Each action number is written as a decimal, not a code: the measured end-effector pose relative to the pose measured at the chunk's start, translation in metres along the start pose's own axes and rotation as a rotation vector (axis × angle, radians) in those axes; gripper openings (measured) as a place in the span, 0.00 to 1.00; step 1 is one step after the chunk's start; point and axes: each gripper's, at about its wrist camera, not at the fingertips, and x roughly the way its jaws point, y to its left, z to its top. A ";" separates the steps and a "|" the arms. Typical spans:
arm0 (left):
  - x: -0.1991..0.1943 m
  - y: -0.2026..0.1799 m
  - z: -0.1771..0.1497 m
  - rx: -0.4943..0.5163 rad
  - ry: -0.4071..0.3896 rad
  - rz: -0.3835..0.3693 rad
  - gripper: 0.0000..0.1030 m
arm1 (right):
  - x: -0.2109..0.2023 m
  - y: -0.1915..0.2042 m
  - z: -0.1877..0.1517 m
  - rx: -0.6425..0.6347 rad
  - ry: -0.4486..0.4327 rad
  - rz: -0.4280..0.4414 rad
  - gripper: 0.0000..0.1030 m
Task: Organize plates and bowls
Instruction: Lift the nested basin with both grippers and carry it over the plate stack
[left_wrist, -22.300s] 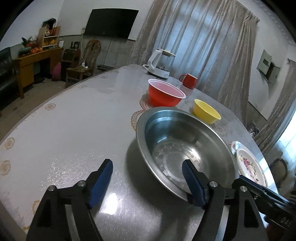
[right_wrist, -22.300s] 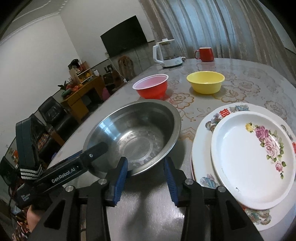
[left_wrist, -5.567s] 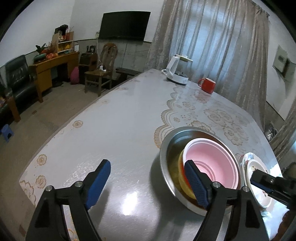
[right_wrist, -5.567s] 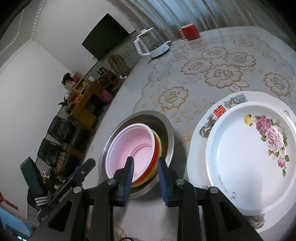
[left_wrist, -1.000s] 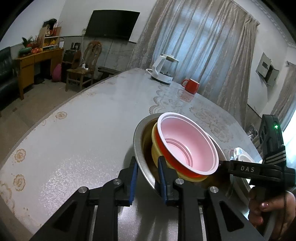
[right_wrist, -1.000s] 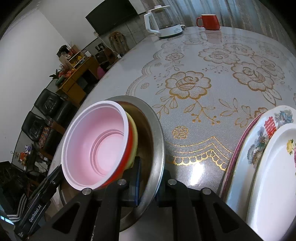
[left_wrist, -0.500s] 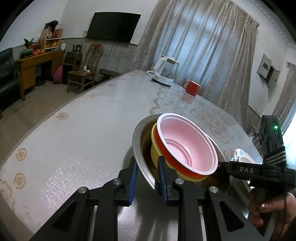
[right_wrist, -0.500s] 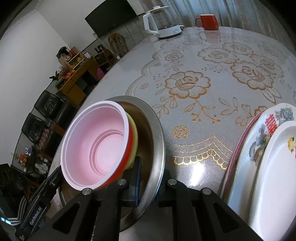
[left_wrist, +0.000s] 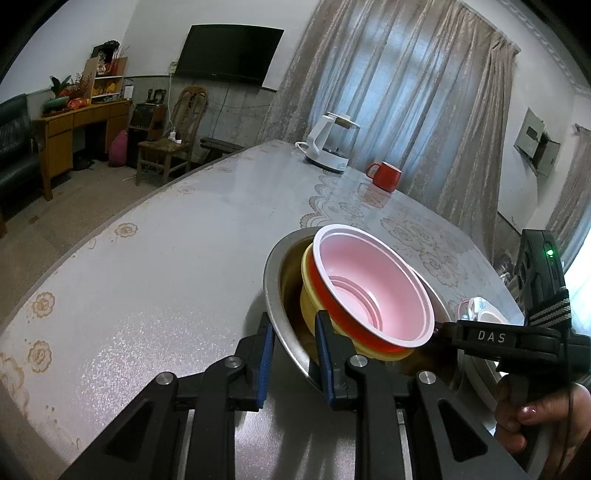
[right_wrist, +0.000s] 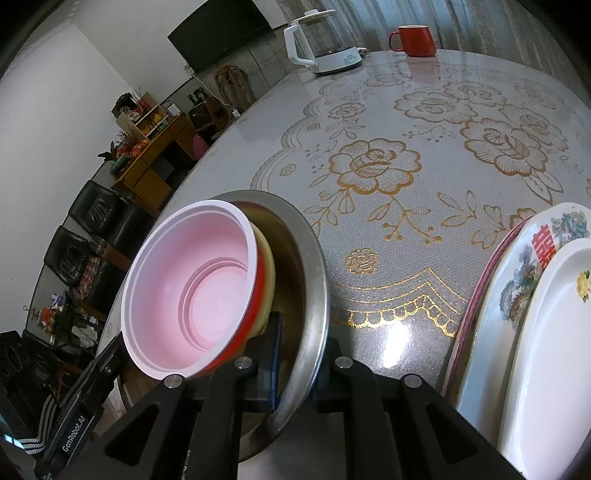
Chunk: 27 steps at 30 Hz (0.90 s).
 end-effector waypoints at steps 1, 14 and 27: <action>0.000 0.000 0.000 0.000 -0.001 0.000 0.22 | 0.000 0.000 0.000 0.001 0.000 0.000 0.12; -0.001 -0.004 -0.003 0.027 -0.008 0.015 0.22 | -0.004 0.000 -0.004 0.010 -0.021 0.015 0.12; -0.011 -0.011 -0.005 0.055 -0.047 0.002 0.20 | -0.019 -0.002 -0.013 -0.001 -0.065 0.031 0.12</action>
